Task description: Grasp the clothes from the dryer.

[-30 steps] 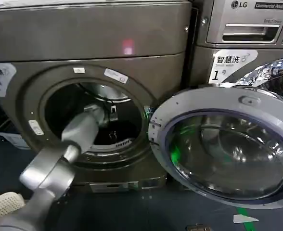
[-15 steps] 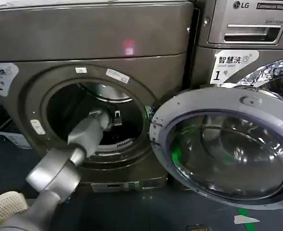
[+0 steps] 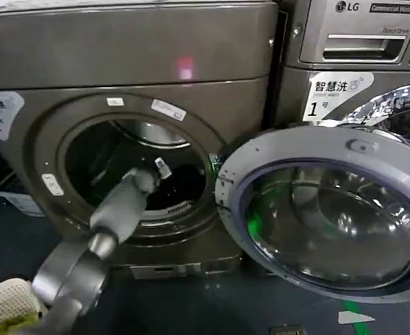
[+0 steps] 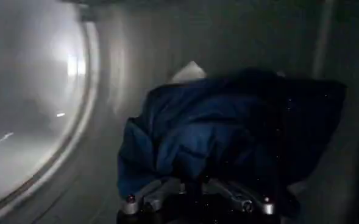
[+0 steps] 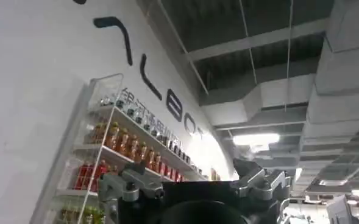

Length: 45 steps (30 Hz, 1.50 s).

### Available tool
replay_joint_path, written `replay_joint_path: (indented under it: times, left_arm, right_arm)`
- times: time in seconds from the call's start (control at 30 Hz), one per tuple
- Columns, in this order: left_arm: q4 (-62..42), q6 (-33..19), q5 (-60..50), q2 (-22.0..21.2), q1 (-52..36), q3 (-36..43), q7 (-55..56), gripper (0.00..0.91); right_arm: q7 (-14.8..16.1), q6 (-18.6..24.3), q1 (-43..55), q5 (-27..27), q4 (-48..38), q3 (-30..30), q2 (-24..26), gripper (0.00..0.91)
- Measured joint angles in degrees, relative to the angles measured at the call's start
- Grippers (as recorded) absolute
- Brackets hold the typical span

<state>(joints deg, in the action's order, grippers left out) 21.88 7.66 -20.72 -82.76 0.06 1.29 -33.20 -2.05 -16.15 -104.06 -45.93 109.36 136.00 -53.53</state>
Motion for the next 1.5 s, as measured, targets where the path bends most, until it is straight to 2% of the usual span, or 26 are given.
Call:
replay_joint_path:
  times: [0.13,0.27,0.43,0.67,1.0,1.5]
  left_arm:
    - [9.78,4.17,3.33,1.43,5.41,-5.83,6.41,0.0]
    - [20.64,5.45,8.97,2.13,11.29,-11.07,13.34,0.0]
    - [33.55,3.36,14.3,1.32,19.43,-16.33,21.64,0.0]
    - [46.47,-0.01,18.59,-0.9,29.32,-20.85,32.34,0.0]
    - [55.09,-0.83,20.74,-1.87,35.99,-22.12,38.56,0.0]
    - [58.03,0.31,21.42,-2.5,38.1,-22.13,40.71,0.0]
  right_arm:
    - [-0.03,0.06,0.11,0.22,0.25,-0.46,-0.04,0.907]
    - [-0.23,0.39,0.56,0.53,0.59,-1.26,-0.32,0.907]
    - [-0.46,1.34,0.74,0.87,0.79,-2.05,-0.58,0.907]
    - [-0.42,3.49,1.19,1.34,1.04,-2.64,-1.18,0.907]
    - [-1.36,4.94,0.6,1.29,1.11,-2.29,-1.13,0.907]
    - [-1.31,4.42,0.24,2.02,1.76,-1.36,-1.48,0.907]
